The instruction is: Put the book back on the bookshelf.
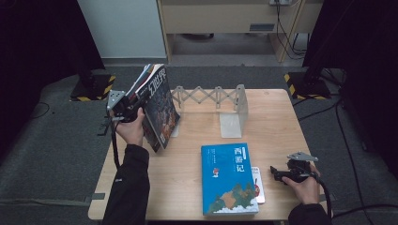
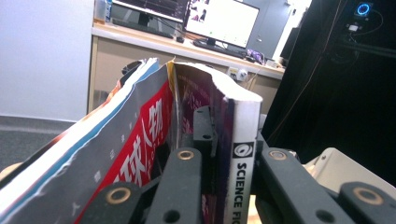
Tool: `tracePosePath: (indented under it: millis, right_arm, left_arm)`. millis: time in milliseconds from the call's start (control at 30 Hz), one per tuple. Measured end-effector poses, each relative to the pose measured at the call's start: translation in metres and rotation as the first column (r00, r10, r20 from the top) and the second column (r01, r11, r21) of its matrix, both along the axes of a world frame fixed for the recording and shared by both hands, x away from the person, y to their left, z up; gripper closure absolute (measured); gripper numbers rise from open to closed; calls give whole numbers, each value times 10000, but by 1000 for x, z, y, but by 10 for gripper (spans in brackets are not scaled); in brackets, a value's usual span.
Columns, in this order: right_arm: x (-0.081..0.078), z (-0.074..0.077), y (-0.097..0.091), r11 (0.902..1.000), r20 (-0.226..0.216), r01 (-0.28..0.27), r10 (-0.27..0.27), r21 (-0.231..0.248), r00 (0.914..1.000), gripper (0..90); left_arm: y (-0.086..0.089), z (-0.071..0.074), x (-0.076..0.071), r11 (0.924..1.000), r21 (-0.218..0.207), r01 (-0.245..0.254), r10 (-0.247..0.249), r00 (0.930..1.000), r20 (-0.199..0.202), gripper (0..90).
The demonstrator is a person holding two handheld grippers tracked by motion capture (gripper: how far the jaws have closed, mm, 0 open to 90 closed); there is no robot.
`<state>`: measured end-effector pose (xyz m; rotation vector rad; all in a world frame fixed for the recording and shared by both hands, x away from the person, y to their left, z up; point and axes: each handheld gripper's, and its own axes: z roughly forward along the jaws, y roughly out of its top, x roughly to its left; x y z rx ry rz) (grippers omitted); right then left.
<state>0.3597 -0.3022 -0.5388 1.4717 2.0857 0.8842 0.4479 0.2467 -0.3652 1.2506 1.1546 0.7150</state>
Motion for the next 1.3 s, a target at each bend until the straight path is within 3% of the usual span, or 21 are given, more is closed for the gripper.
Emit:
tracePosePath:
  millis: [200, 367, 500, 567, 633, 867, 967, 1100, 1167, 1300]
  right_arm:
    - [0, 0, 0, 10000, 16, -24, 24, -2, 10000, 56]
    - [0, 0, 0, 10000, 18, -22, 22, -7, 10000, 56]
    - [0, 0, 0, 10000, 30, -21, 21, -23, 10000, 56]
    - [0, 0, 0, 10000, 29, -21, 21, -21, 10000, 56]
    - [0, 0, 0, 10000, 33, -22, 22, -26, 10000, 57]
    - [0, 0, 0, 10000, 32, -18, 18, -26, 10000, 56]
    - [0, 0, 0, 10000, 30, -14, 14, -28, 10000, 56]
    - [0, 0, 0, 10000, 24, -11, 11, -23, 10000, 56]
    - [0, 0, 0, 10000, 25, -16, 16, -21, 10000, 56]
    - [0, 0, 0, 10000, 25, -21, 21, -23, 10000, 56]
  left_arm:
    - [0, -8, 7, 9996, 103, -255, 253, 9995, 190, 820]
    - [2, -15, 5, 9997, 135, -184, 182, 9997, 165, 819]
    - [6, -15, 3, 9995, 312, -5, 9, 9999, -125, 815]
    - [10, -14, -1, 9987, 488, 116, -83, 9977, -670, 811]
    - [12, -14, -3, 9988, 472, 155, -119, 9970, -763, 809]
    - [24, -12, -9, 9984, 318, 472, -412, 9849, -1681, 799]
    - [25, -9, -8, 9983, 273, 516, -459, 9831, -1773, 748]
    - [21, -7, -6, 9971, 711, 269, -138, 9837, -1790, 728]
    - [21, -6, -7, 9961, 863, 178, -17, 9830, -1833, 792]
    - [14, -1, -12, 9906, 1342, -257, 529, 9777, -2032, 818]
